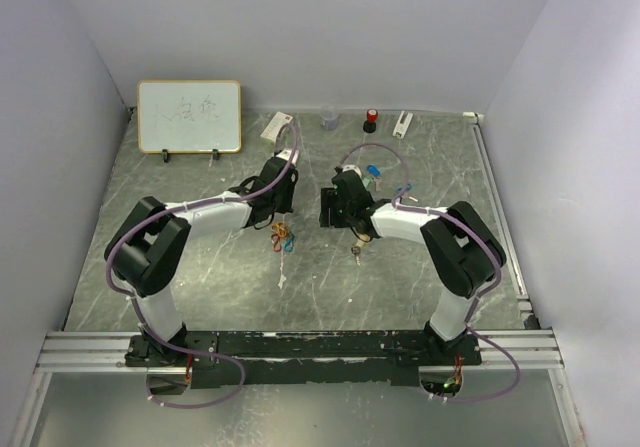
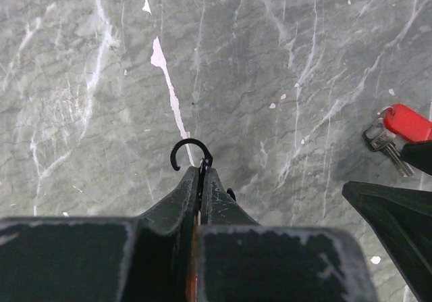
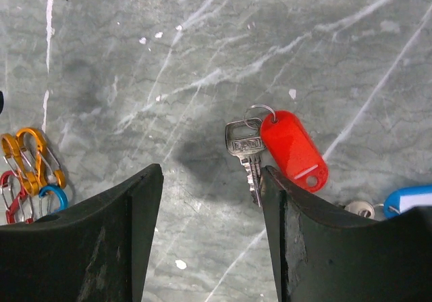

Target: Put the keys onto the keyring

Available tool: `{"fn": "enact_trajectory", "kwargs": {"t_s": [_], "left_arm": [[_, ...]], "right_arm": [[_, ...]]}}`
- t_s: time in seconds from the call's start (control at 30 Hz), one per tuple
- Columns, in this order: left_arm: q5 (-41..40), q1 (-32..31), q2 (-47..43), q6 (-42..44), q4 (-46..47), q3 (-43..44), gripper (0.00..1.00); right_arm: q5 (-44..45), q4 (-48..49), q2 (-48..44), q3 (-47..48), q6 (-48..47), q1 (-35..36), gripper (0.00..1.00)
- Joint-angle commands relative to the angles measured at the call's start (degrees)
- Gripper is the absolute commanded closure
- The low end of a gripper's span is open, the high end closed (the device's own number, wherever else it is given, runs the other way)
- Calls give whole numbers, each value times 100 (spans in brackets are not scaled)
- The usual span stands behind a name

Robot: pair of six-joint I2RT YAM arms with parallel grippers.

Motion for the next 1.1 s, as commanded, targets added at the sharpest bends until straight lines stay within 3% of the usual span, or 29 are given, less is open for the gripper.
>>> {"fn": "enact_trajectory", "kwargs": {"t_s": [0.0, 0.53, 0.8, 1.07], "left_arm": [[-177, 44, -347, 43, -13, -54, 93], [-153, 655, -951, 60, -201, -344, 93], [-129, 702, -1014, 52, -217, -337, 93], [-22, 706, -931, 26, -162, -338, 93]], "right_arm": [[-185, 90, 260, 135, 69, -24, 40], [-982, 840, 965, 945, -245, -22, 42], [-489, 895, 190, 659, -434, -24, 42], [-25, 326, 379, 1001, -413, -19, 42]]}}
